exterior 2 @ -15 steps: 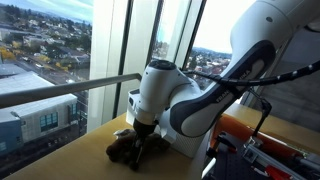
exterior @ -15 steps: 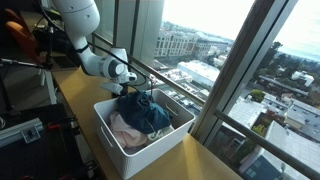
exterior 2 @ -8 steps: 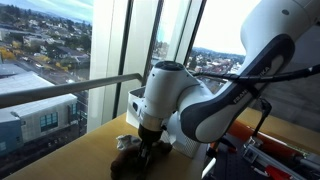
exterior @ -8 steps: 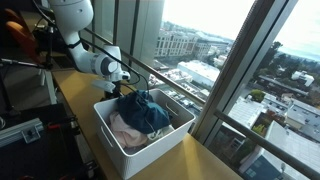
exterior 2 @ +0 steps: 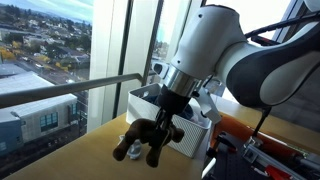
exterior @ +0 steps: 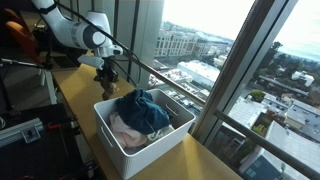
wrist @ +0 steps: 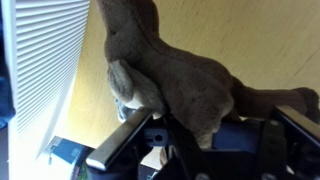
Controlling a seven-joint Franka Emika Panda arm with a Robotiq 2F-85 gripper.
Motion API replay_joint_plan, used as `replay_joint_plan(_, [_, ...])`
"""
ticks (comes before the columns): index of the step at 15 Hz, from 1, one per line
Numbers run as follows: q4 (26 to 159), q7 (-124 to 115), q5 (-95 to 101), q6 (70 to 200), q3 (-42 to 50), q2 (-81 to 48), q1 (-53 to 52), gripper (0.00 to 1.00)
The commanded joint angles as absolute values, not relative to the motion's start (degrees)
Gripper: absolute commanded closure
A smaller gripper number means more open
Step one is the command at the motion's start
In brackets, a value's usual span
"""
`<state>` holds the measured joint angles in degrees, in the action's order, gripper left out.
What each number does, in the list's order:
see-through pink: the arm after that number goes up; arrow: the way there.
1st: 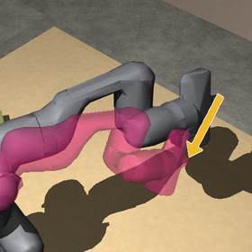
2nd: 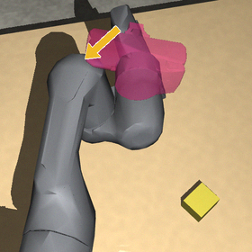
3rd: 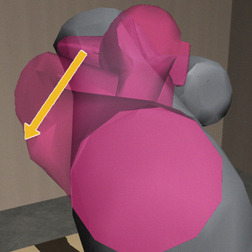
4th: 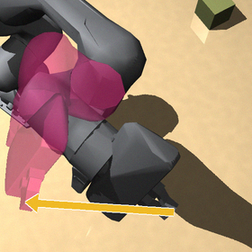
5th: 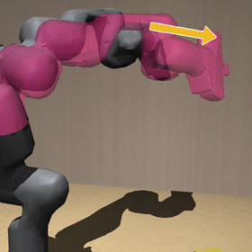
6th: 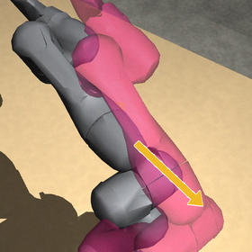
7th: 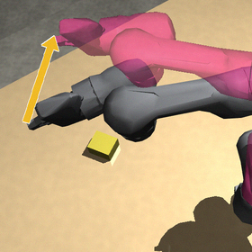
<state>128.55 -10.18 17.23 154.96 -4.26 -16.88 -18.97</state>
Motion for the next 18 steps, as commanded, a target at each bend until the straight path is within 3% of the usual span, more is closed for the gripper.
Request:
replay_joint_plan(1, [133.35,-5.95,12.34,153.89,-5.99,-4.78,-14.37,1.00])
replay_joint_plan(7, [129.76,0.56,12.00,154.36,-1.12,-0.01,-4.57,1.00])
replay_joint_plan(16, [129.67,-4.13,19.35,159.83,5.99,-17.24,1.16,1.00])
replay_joint_plan(17, [128.93,-4.95,19.52,159.78,6.92,-19.42,0.75,0.75])
replay_joint_plan(18, [128.28,-4.22,18.09,159.27,7.01,-19.96,0.95,0.74])
